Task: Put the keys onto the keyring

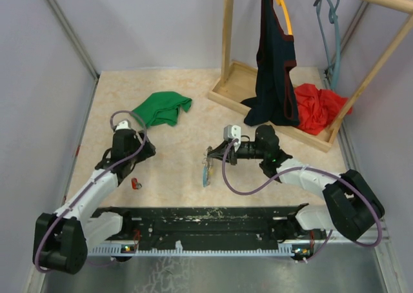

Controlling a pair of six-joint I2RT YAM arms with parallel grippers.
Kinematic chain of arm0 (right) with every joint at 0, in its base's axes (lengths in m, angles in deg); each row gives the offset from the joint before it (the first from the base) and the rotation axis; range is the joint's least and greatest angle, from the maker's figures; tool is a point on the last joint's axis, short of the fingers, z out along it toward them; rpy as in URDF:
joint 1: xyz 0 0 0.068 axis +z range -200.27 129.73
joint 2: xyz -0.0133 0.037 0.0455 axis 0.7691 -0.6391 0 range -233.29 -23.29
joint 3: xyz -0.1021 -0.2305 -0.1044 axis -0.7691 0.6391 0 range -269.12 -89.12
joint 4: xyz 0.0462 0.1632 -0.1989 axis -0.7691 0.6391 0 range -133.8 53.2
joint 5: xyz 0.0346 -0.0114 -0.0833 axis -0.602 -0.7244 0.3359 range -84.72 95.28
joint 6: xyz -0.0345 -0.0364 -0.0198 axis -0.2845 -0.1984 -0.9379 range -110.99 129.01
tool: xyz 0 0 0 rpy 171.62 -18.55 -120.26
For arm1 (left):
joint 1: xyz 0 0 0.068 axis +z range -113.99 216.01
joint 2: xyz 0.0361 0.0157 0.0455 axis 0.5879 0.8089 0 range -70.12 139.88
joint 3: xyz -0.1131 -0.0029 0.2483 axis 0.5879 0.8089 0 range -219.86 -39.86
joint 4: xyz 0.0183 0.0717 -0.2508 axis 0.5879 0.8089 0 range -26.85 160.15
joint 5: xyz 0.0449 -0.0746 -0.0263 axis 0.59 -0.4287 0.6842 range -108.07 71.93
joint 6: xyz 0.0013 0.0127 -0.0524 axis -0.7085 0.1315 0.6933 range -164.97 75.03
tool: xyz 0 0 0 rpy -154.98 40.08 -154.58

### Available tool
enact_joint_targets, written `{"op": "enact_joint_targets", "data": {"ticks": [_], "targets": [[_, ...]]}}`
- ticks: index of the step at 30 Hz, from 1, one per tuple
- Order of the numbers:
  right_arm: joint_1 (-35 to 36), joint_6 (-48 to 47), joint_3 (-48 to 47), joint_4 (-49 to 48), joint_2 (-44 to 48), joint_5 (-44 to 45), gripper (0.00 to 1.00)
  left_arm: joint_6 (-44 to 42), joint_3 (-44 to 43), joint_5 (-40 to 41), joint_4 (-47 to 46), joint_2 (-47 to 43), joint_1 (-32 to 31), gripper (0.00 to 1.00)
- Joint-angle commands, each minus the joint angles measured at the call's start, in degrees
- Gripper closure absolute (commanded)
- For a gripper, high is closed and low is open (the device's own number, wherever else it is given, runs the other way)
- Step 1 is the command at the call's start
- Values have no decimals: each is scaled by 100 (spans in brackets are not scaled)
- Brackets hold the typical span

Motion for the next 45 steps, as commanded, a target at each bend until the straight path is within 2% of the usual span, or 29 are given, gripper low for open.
{"op": "enact_joint_targets", "data": {"ticks": [1,9,13,21,26,32,40,45], "targets": [[71,-131,-41,-241,270,70,100,515,229,453,98,-140,445,23],[119,-193,-36,-153,347,143,100,776,614,33,-578,30,1233,36],[144,-216,-25,-143,374,188,100,812,690,-87,-712,276,1364,44],[173,-247,-31,-95,426,227,100,833,803,-87,-865,553,1491,48],[182,-273,-34,-53,461,253,100,760,780,-333,-939,730,1501,64],[186,-312,-68,28,455,262,100,581,797,-702,-850,384,1499,75],[182,-308,-78,45,446,219,100,504,842,-768,-995,629,1496,78],[182,-322,-76,55,459,234,100,392,747,-728,-870,777,1494,72]]}}
